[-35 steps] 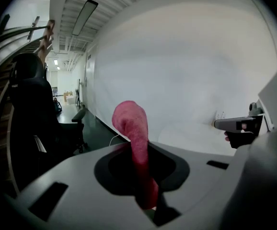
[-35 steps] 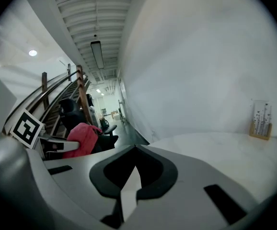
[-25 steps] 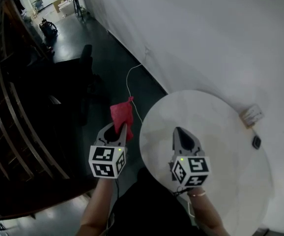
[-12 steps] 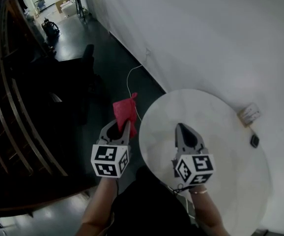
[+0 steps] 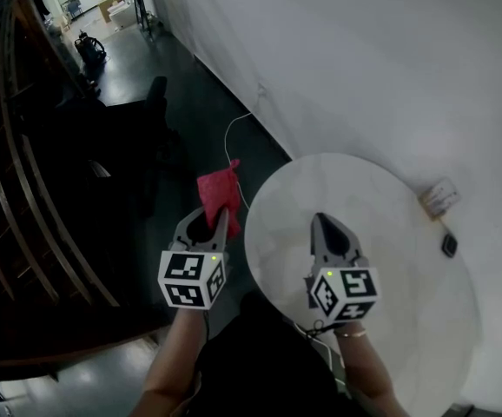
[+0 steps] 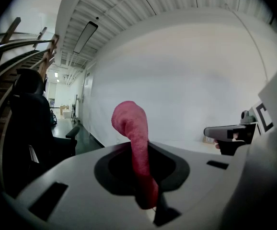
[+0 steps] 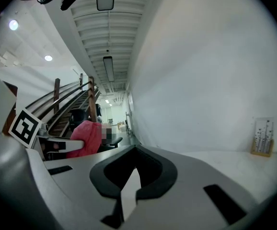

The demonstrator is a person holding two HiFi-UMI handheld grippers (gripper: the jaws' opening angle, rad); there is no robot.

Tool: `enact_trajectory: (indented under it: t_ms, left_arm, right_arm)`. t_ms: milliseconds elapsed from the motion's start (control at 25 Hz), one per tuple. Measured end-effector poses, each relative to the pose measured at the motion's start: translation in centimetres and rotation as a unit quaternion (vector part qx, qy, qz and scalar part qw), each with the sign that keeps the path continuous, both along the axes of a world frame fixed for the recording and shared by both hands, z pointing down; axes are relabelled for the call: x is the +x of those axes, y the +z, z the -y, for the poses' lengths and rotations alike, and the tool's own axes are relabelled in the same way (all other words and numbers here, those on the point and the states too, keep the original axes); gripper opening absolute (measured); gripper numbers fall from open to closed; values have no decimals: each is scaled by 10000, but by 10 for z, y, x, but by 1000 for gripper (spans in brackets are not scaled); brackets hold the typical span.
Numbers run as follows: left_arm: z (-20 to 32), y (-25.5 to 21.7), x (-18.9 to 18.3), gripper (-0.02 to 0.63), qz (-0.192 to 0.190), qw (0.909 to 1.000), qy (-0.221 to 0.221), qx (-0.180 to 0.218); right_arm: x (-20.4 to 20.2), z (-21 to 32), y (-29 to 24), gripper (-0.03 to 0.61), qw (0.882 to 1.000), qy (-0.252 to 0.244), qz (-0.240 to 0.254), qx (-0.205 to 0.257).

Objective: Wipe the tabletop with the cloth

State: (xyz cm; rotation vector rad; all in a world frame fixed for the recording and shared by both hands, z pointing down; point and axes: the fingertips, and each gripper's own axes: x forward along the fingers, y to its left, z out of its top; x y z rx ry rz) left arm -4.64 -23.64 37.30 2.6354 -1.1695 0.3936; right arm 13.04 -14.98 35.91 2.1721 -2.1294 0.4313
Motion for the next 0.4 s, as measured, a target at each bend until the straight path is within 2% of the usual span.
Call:
enact_trajectory:
  t_ms: [400]
  left_arm:
    - [1, 0, 5, 52, -4, 10000, 6, -7]
  right_arm:
    - [-2, 3, -6, 2, 9999, -95, -54, 100]
